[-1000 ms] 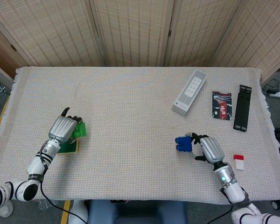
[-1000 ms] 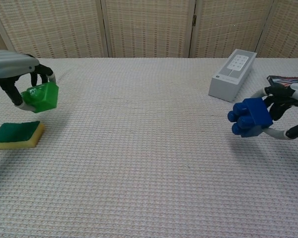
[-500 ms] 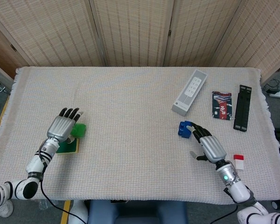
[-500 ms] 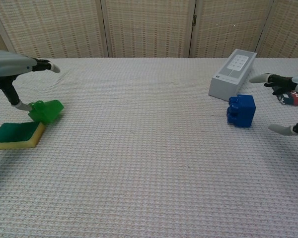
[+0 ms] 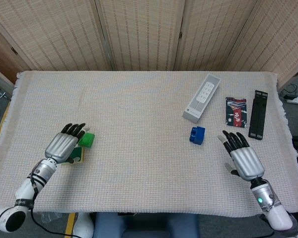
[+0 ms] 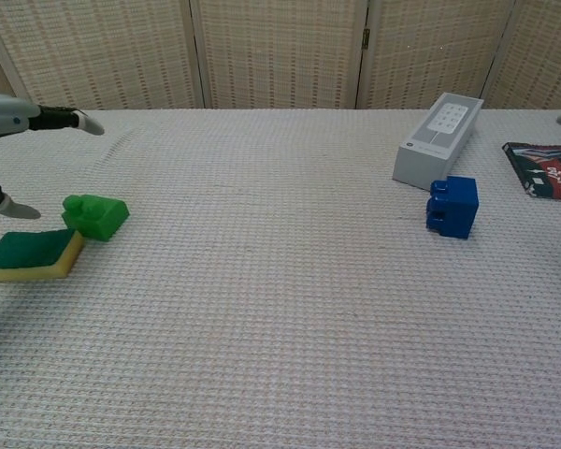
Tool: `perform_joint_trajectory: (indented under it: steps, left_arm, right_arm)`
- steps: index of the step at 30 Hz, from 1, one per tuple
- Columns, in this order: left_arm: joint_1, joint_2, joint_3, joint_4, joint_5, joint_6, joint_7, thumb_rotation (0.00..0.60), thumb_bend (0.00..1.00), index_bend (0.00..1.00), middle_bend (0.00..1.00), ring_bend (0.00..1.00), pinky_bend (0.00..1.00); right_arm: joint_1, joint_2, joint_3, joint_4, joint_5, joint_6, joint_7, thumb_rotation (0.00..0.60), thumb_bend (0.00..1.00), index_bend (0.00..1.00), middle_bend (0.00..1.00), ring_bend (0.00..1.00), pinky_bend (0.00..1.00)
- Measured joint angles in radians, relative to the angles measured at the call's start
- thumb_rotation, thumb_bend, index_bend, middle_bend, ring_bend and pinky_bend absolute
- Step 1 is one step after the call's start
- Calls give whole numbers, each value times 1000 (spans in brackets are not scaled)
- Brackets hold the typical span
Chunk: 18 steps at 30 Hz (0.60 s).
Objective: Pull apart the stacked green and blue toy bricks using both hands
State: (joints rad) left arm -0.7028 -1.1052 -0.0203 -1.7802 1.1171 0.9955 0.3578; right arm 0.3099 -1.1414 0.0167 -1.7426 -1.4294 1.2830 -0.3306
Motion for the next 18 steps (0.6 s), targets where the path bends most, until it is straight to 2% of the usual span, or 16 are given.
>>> perform_joint_trajectory:
  steps: [4,8,12,14,18]
  left_arm:
    - [94,-23,44,35,168,122,-88,600,241,22,7,0,0]
    - [210,-85,88,151,316,301,-157,600,241,31,10,0,0]
    - [310,-154,116,292,389,441,-217,600,241,54,26,0,0]
    - [352,-177,127,345,421,468,-236,600,242,81,37,0,0]
    - [375,-190,129,354,438,477,-231,600,241,88,39,0,0]
  right_arm:
    - [-87,-18,-12,-34,-16,179,-161,600,365,0,0,0,0]
    - [-168,-73,-19,-25,-43,298,-195,600,366,0,0,0,0]
    - [-191,-107,-19,11,-52,311,-188,600,366,0,0,0,0]
    - [-189,-110,-15,15,-42,291,-185,600,366,0,0,0,0]
    - [-179,-112,-7,14,-17,237,-177,600,365,0,0,0,0]
